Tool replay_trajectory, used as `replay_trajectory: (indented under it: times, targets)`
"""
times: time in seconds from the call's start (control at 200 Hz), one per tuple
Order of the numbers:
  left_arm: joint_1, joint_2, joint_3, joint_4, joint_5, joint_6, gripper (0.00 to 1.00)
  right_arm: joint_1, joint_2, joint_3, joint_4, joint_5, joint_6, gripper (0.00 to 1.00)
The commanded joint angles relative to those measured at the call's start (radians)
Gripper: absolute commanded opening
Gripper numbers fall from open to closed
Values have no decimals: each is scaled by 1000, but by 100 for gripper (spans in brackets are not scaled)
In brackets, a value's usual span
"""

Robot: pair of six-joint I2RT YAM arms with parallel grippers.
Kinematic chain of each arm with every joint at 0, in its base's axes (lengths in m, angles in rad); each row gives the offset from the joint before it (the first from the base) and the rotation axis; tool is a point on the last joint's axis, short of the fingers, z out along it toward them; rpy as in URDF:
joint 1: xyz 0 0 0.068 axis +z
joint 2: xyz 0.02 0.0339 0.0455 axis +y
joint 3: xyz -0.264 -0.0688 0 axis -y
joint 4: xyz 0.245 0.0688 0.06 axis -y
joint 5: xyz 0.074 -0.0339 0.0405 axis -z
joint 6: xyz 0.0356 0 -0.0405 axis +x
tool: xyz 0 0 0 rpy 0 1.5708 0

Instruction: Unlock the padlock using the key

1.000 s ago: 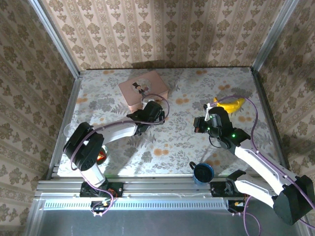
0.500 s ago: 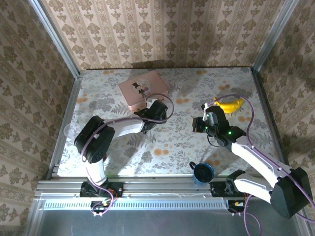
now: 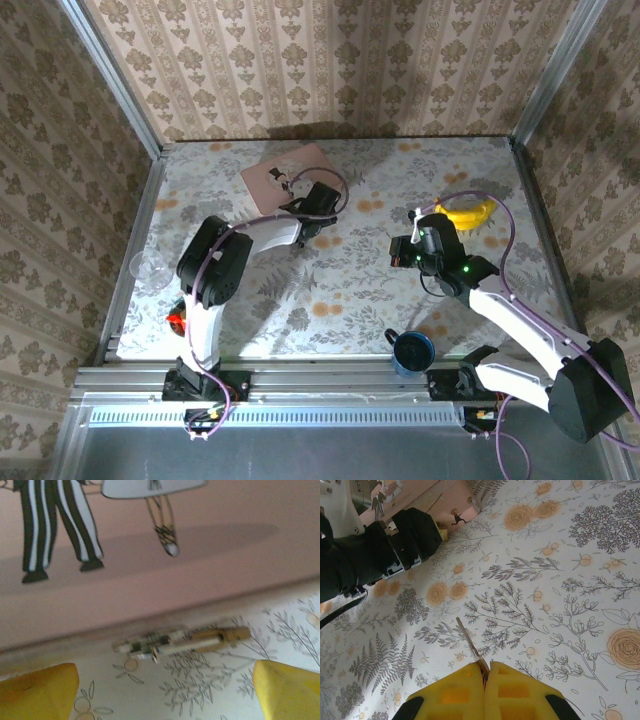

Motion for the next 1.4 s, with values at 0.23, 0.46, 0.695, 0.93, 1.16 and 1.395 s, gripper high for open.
replay_trajectory:
  times: [0.23, 0.46, 0.695, 0.93, 1.16, 1.395]
  targets:
    - [11, 65, 96, -19, -48, -74, 92, -6, 48, 48, 41, -43, -9, 0]
    - [29, 99, 117, -10, -87, -87, 88, -8, 83, 71, 49, -60, -13, 0]
    - [59, 114, 136, -60, -68, -76, 74, -8, 90, 73, 69, -80, 0, 0]
    - [62, 58, 74, -99, -82, -56, 66, -8, 81, 55, 89, -91, 14, 0]
    - [61, -4, -5, -59, -54, -51, 66, -8, 76, 51, 93, -80, 13, 0]
    - [59, 48, 52, -30, 30, -8, 82, -9, 84, 58, 100, -88, 15, 0]
